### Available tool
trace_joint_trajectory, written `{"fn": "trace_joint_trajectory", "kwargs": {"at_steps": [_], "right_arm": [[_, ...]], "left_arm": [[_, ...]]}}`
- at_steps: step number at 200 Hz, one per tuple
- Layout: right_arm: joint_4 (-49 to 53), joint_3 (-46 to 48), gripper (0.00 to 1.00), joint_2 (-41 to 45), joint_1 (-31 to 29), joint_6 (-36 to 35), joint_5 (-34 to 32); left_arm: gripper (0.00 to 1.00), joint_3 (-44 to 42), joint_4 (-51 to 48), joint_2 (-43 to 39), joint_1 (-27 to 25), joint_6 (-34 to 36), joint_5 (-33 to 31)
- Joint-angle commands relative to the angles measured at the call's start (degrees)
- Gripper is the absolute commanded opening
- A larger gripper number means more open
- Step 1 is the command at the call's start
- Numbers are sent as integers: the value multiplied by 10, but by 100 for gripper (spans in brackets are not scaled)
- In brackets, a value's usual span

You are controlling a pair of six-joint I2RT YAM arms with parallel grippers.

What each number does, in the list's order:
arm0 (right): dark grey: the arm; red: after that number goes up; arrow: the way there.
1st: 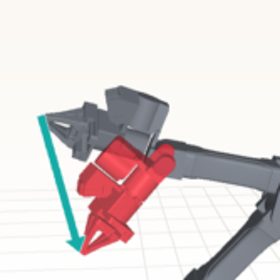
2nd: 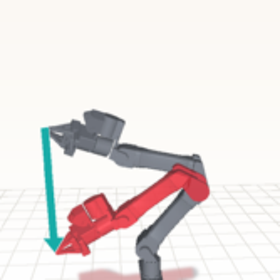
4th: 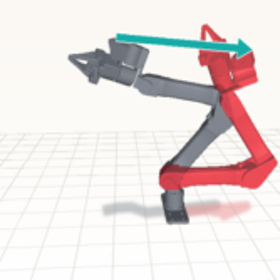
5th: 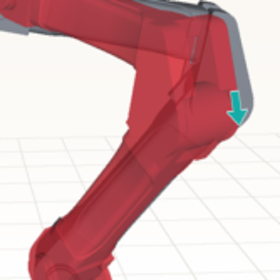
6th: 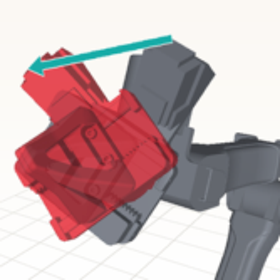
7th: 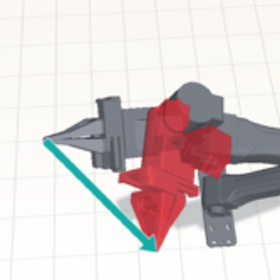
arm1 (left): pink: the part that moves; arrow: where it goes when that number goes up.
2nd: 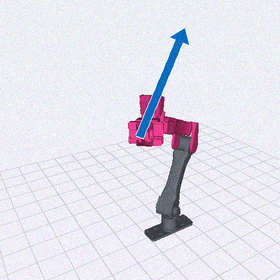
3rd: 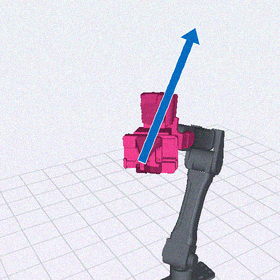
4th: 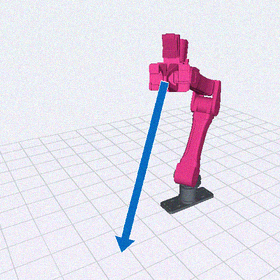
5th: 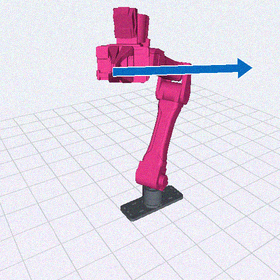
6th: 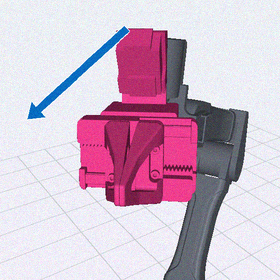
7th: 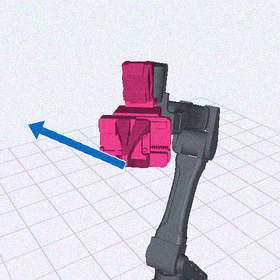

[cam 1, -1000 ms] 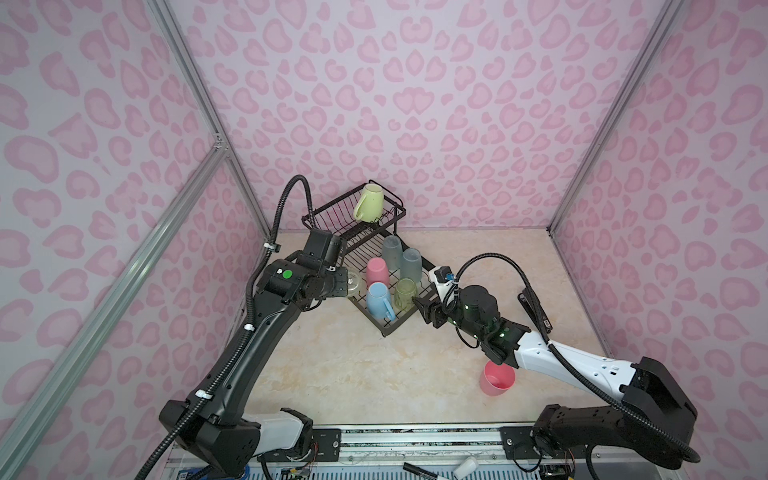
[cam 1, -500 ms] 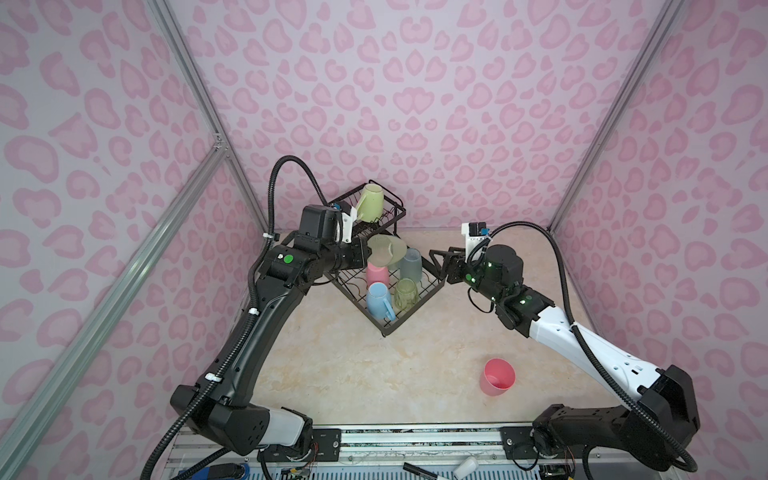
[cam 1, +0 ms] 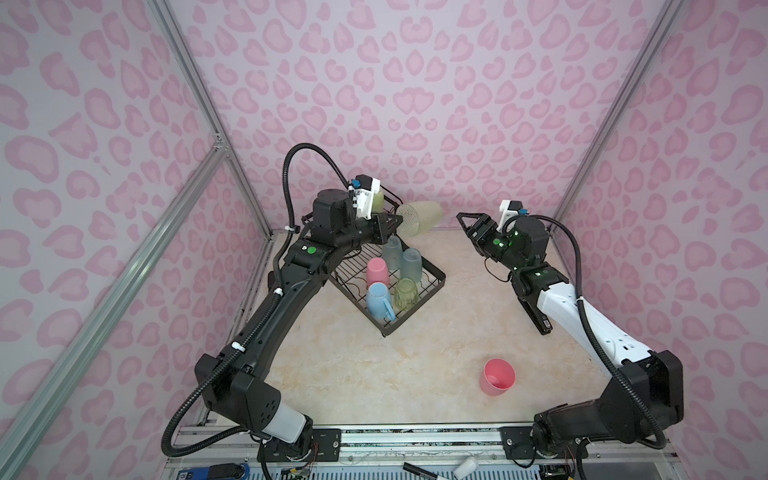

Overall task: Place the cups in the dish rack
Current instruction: 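Raise the green glass with the left gripper while the right gripper rises toward it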

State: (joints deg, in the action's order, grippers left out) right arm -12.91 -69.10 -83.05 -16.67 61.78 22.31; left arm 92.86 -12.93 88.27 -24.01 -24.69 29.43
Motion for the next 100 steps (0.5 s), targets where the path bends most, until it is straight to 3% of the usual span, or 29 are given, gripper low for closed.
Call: {"fn": "trace_joint_trajectory", "kwargs": {"at_steps": [1, 63, 100], "right_arm": [[-63, -9, 77, -9, 7, 104, 33], [-153, -7, 78, -29, 14, 265, 52], [-145, 1, 78, -18, 15, 296, 34]], "left_arm": [[3, -10, 92, 12, -10, 23, 7], [3, -30, 170, 44, -38, 54, -20], [3, -21, 189, 73, -46, 61, -24]]}}
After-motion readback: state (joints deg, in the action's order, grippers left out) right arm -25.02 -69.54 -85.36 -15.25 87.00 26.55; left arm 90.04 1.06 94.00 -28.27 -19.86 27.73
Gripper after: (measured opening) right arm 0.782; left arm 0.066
